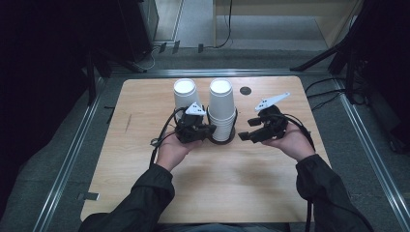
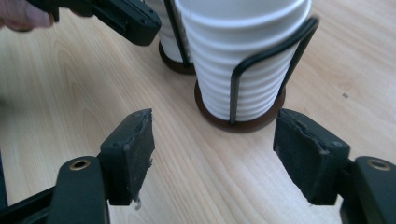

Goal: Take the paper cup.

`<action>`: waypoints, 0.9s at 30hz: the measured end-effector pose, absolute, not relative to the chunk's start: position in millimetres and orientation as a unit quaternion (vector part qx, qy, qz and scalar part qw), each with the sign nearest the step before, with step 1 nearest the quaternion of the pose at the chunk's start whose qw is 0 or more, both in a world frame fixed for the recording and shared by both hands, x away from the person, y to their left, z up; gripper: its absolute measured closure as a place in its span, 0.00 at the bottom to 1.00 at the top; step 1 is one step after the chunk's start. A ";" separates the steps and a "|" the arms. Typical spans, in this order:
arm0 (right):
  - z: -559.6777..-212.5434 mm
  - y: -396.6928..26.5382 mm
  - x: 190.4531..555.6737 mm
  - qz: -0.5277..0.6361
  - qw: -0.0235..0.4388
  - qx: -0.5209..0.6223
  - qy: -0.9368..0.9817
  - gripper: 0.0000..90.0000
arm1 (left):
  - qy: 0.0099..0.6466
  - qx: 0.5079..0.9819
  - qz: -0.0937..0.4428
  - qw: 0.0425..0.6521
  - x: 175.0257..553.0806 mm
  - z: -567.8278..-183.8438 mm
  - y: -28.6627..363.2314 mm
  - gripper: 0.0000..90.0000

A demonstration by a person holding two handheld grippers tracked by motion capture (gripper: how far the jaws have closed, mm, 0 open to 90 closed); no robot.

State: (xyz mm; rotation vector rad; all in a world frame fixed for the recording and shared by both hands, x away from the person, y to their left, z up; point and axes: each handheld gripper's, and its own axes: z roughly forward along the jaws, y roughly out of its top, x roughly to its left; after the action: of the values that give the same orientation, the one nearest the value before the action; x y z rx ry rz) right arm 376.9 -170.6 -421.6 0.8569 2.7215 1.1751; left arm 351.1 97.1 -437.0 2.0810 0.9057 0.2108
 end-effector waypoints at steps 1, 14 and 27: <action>-419.4 -170.0 378.2 0.380 0.027 0.278 0.882 0.31 | 0.367 0.828 0.081 0.417 353.0 -435.1 96.2 1.00; -385.2 -152.4 403.1 0.389 0.033 0.246 0.887 0.29 | 0.383 0.824 0.091 0.407 362.0 -434.3 92.9 1.00; -341.0 -119.6 431.2 0.380 0.053 0.214 0.898 0.19 | 0.381 0.822 0.089 0.413 363.4 -437.6 91.0 0.98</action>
State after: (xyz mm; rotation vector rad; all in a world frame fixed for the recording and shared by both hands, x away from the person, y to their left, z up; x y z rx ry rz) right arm 431.2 -119.6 -341.0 0.6510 2.7313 1.1542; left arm 363.4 91.0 -437.6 2.0681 0.9590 0.2230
